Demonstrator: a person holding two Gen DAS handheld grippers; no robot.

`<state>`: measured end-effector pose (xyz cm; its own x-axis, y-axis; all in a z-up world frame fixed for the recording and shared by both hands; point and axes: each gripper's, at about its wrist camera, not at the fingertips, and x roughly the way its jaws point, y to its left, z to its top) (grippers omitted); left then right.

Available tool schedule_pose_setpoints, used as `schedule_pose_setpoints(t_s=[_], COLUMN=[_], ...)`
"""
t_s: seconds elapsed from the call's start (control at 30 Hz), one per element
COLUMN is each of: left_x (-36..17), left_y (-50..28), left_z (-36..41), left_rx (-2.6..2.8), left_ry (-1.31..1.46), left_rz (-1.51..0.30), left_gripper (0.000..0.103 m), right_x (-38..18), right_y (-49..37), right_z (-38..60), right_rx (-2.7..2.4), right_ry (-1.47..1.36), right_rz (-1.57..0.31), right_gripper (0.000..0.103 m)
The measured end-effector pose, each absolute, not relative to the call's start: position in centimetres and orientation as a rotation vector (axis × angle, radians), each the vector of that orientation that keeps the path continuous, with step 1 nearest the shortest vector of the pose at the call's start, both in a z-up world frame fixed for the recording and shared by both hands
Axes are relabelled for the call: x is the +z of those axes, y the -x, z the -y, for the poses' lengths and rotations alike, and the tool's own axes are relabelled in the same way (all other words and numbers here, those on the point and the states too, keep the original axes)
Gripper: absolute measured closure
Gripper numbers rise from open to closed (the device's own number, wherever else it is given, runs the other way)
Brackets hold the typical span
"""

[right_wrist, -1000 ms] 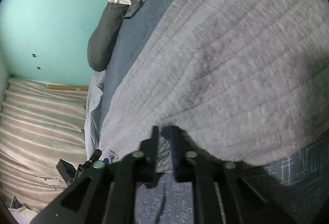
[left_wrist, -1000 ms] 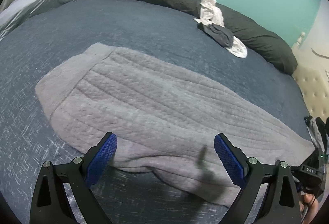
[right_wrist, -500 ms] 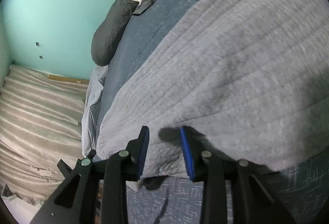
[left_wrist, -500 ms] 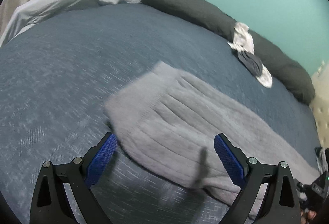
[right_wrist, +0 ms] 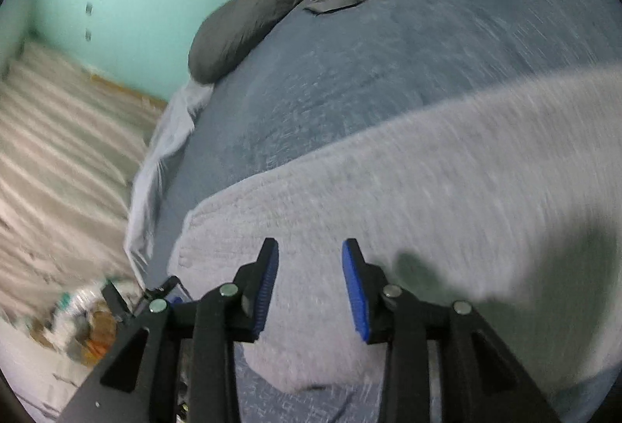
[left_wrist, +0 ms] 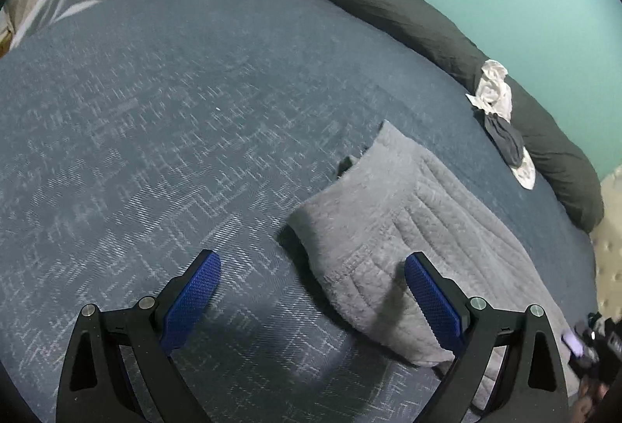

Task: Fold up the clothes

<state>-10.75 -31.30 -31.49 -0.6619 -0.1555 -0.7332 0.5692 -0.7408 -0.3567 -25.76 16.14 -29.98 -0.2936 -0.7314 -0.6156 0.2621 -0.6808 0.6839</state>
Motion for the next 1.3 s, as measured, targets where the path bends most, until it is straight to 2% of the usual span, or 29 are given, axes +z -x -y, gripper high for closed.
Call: schedule_pose_setpoints(t_s=[0.13,0.23,0.27,0.37,0.6,0.73,0.8,0.97,1.07,1.23,1.3], left_x=[-31.6,-31.7,-31.7,-31.7,-31.6,-31.6,-31.5,-31.5,-31.5,-31.0,-30.7], left_y=[11.3,11.7,11.8,12.1,12.5,12.2,12.1,12.1,12.0,11.7,11.6], left_z=[31.0,31.0,31.1,31.0,30.8,30.6,30.5,30.4,30.3,30.2,30.2], left_rx=[-2.416,-2.417,-2.417,-2.419,-2.425,-2.431,-2.43,-2.425,-2.422,-2.42,-2.42], left_ry=[-0.994,-0.993,-0.991,-0.989,-0.981,-0.98,-0.977,-0.972,-0.969,-0.943,-0.93], left_rz=[-0.804,-0.824,-0.825,-0.822,-0.812,-0.784,-0.774,-0.758,-0.737,-0.705,-0.696], left_gripper=[0.006,0.006,0.006,0.006,0.005,0.005,0.005,0.004,0.004,0.003,0.0], right_x=[-27.9,-27.3,-27.5,-28.2,-30.9,-32.0,-32.5,-32.7,-32.2,-30.0,-28.9], right_y=[28.7,30.8,31.3,32.6,33.0,33.1,32.8,32.5,32.4,32.3,32.4], right_z=[-12.4,-9.8,-9.1,-8.0,-6.2,-6.2,-6.2,-6.5,-7.1,-8.1,-8.4], right_rx=[-2.004,-2.003,-1.989,-1.986,-1.88,-1.859,-1.838,-1.838,-1.842,-1.885,-1.905], right_ry=[-1.316,-1.321,-1.331,-1.321,-1.287,-1.267,-1.246,-1.22,-1.198,-1.125,-1.097], right_rz=[0.342,0.08,0.001,-0.201,-0.546,-0.604,-0.626,-0.66,-0.657,-0.637,-0.636], right_gripper=[0.067,0.059,0.053,0.052,0.052,0.052,0.058,0.087,0.099,0.1,0.1])
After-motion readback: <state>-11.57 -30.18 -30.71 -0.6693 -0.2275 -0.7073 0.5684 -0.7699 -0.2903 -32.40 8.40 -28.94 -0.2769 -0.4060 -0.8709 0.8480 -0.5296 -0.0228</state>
